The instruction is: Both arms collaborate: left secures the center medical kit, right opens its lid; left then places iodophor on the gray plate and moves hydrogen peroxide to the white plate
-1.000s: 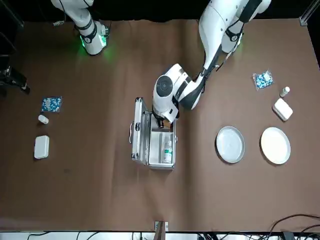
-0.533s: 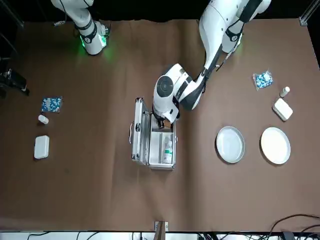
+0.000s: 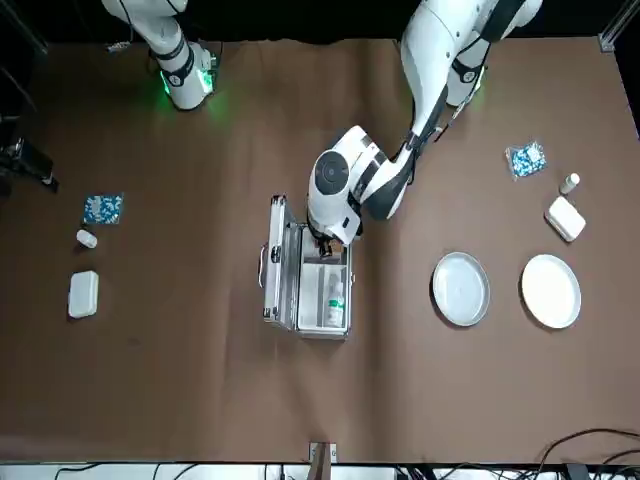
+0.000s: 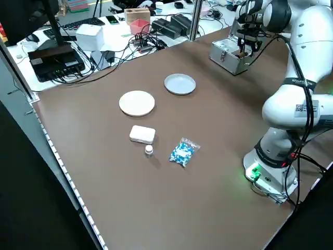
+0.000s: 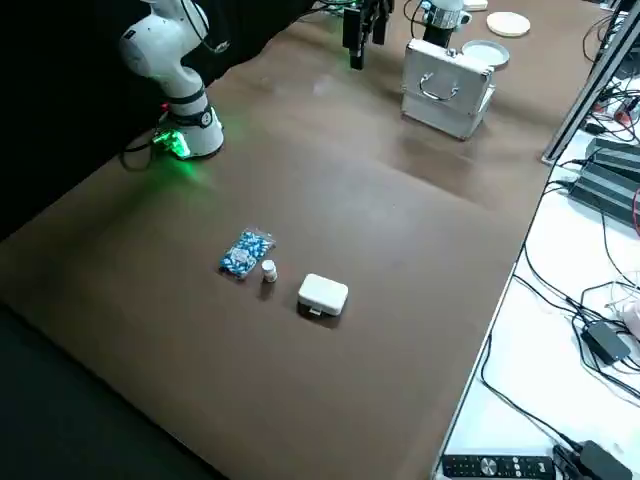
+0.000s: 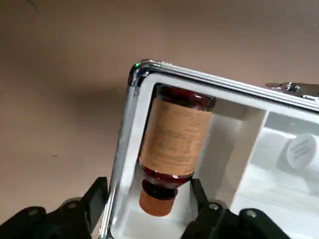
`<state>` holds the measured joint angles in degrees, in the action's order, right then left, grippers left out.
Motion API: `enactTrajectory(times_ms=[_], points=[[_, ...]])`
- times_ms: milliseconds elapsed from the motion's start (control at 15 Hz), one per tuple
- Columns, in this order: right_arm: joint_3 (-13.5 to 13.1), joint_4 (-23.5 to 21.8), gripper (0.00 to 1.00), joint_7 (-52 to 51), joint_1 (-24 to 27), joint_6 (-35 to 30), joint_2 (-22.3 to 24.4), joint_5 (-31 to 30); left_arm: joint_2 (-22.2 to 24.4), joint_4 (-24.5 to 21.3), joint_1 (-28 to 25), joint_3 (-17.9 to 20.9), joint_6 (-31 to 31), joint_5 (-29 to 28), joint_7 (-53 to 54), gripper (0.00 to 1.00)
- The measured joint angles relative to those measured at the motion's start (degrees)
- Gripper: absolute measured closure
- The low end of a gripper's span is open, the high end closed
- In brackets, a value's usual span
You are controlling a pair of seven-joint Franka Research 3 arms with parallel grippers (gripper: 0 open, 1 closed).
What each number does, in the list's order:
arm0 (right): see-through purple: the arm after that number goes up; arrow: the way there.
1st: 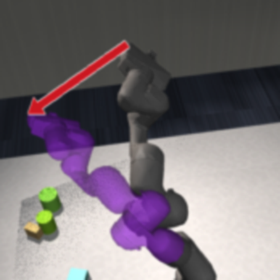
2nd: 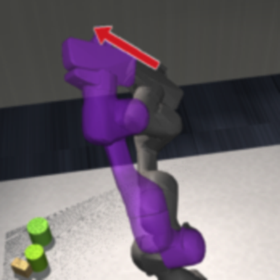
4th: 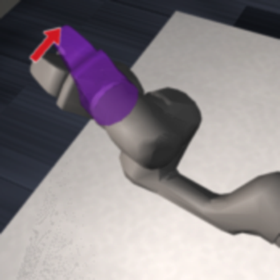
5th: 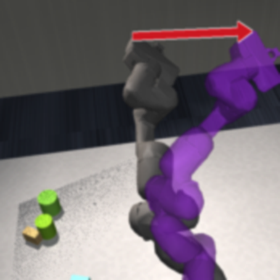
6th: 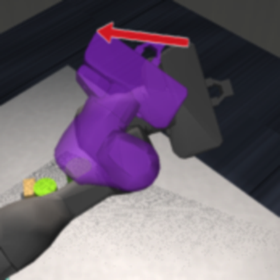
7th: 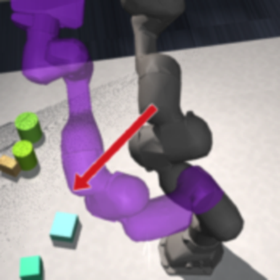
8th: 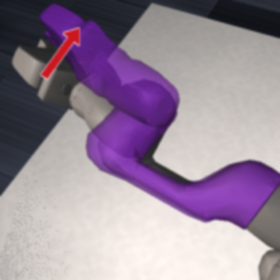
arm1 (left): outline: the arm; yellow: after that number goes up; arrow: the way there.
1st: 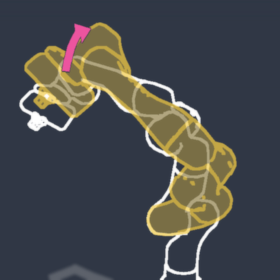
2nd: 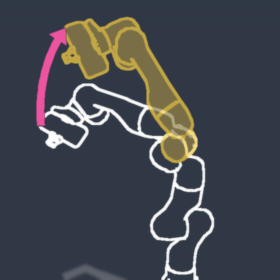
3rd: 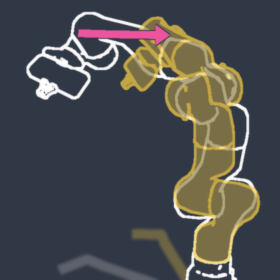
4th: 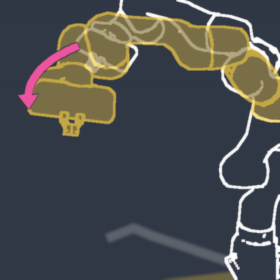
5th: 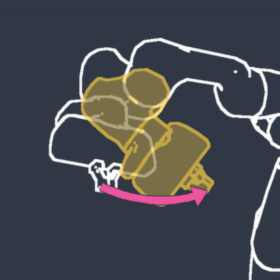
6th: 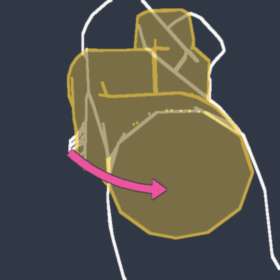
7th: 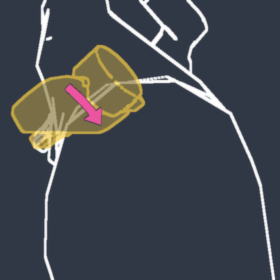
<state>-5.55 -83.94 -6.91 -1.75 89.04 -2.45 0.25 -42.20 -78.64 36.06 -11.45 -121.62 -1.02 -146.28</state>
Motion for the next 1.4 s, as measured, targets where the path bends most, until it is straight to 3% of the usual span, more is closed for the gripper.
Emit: enactTrajectory(times_ms=[733, 1400], points=[[0.04, -0.03, 0.01, -0.01, 0.00, 0.05, 0.00, -0.05, 3.05, 2.80, -2.14, 2.10, 0.66, -1.98, 4.97, 0.27], [0.31, -0.10, 0.01, -0.02, -0.01, -0.09, 0.00, -0.05, -0.60, 2.76, 0.39, 2.11, -2.68, -2.01, 6.95, 0.32]])
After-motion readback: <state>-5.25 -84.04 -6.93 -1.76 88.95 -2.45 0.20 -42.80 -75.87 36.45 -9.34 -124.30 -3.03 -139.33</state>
